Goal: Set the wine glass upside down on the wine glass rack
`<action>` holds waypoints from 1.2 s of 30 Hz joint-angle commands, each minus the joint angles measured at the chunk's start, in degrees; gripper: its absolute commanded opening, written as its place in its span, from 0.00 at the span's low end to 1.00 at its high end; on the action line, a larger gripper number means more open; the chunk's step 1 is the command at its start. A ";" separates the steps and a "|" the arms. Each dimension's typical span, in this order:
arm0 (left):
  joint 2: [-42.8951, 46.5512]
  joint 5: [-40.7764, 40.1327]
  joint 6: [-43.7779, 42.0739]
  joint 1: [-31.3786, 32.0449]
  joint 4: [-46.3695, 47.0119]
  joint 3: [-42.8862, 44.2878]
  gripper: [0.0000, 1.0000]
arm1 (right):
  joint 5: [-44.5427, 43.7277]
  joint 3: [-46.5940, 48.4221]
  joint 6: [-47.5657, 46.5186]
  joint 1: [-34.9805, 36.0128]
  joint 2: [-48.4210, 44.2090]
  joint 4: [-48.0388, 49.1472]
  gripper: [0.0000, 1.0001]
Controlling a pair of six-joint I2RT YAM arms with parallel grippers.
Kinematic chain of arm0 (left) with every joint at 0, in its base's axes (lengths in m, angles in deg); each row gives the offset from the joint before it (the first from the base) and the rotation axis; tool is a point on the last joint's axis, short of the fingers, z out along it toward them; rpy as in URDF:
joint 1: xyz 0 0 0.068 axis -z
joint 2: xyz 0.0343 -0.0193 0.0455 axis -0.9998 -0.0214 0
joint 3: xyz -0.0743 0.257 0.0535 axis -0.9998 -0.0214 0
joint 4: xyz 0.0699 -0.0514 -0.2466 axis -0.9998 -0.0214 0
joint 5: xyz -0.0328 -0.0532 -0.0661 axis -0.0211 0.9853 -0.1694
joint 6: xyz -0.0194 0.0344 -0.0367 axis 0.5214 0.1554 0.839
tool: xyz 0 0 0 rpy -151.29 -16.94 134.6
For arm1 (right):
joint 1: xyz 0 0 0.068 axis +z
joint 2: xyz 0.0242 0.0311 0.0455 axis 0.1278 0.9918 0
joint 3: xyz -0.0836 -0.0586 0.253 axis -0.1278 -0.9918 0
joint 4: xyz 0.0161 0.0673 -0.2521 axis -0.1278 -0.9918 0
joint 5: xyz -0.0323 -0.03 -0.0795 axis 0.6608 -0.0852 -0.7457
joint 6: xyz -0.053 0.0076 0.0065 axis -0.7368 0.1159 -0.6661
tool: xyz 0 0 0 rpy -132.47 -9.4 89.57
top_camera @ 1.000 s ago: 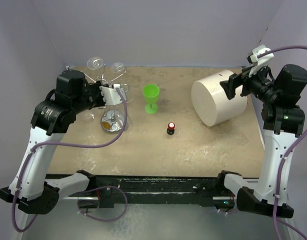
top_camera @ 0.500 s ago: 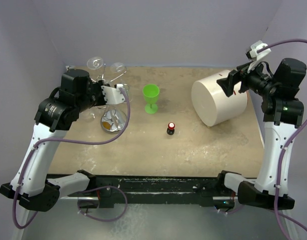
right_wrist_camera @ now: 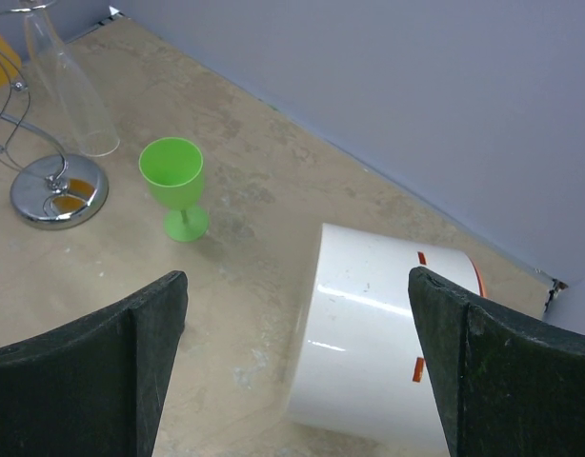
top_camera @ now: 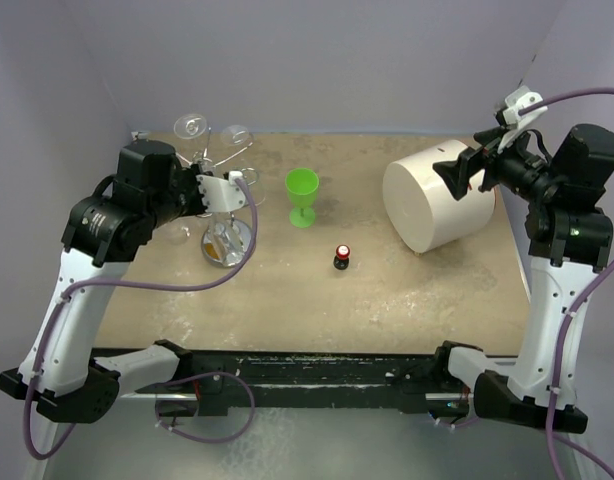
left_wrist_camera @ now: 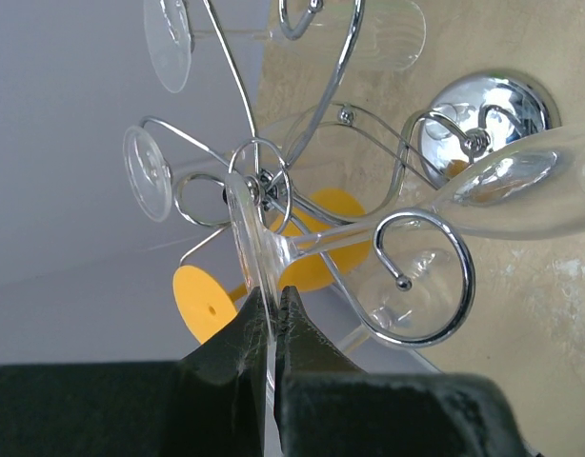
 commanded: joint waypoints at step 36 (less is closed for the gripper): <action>-0.44 3.40 -4.97 0.32 -10.62 11.29 0.00 | 1.51 0.82 -0.50 -0.88 -1.24 -0.23 1.00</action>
